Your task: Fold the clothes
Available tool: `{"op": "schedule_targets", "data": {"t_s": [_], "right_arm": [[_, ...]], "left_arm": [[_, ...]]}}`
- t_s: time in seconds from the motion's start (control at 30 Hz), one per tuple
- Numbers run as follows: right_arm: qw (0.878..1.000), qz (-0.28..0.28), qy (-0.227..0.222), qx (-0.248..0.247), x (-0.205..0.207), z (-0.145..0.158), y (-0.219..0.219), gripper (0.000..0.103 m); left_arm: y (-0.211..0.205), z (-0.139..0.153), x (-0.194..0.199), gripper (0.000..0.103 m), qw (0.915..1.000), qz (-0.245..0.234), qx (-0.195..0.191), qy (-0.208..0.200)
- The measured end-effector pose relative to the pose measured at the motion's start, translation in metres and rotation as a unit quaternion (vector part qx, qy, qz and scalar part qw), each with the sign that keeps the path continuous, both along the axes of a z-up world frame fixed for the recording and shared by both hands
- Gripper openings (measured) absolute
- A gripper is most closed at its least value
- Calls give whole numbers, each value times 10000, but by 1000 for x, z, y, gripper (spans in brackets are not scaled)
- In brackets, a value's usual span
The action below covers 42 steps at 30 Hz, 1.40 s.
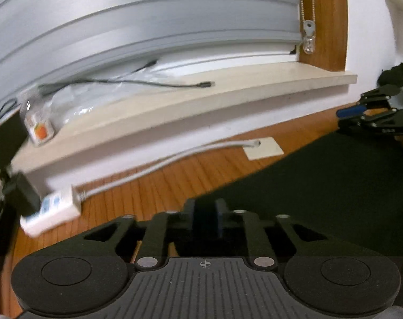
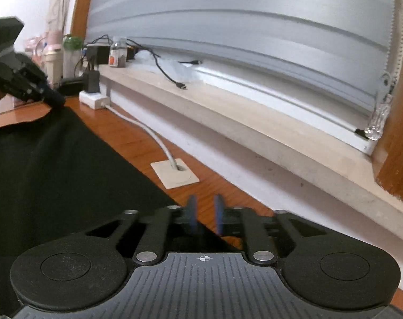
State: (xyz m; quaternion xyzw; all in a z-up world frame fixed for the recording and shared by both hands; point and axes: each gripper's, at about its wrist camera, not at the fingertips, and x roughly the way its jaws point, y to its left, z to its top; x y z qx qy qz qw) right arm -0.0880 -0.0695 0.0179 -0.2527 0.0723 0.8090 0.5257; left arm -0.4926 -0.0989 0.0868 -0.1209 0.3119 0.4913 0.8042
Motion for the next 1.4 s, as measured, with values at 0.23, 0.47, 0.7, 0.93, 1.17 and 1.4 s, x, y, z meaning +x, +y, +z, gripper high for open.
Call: {"op": "schedule_targets", "data": {"t_s": [0.23, 0.47, 0.7, 0.93, 1.17, 1.4], "right_arm": [[9994, -83, 132, -319, 9, 3, -43, 37], [9969, -498, -551, -274, 21, -22, -94, 45], [9945, -930, -183, -452, 57, -40, -121, 48], [9923, -1094, 99, -567, 86, -45, -164, 49], [9877, -1417, 219, -628, 114, -43, -226, 47], [9876, -1461, 517, -240, 101, -30, -235, 39]], "left_arm": [[-52, 5, -3, 53, 9992, -91, 161, -344], [-108, -17, -6, 52, 9982, 1, 106, -584], [-137, -33, -11, 32, 9976, 272, 107, -633], [-141, -31, -21, 0, 9974, 415, 118, -576], [-147, -20, -23, 1, 9965, 423, 172, -695], [-152, -21, -7, 15, 9961, 251, 183, -822]]}}
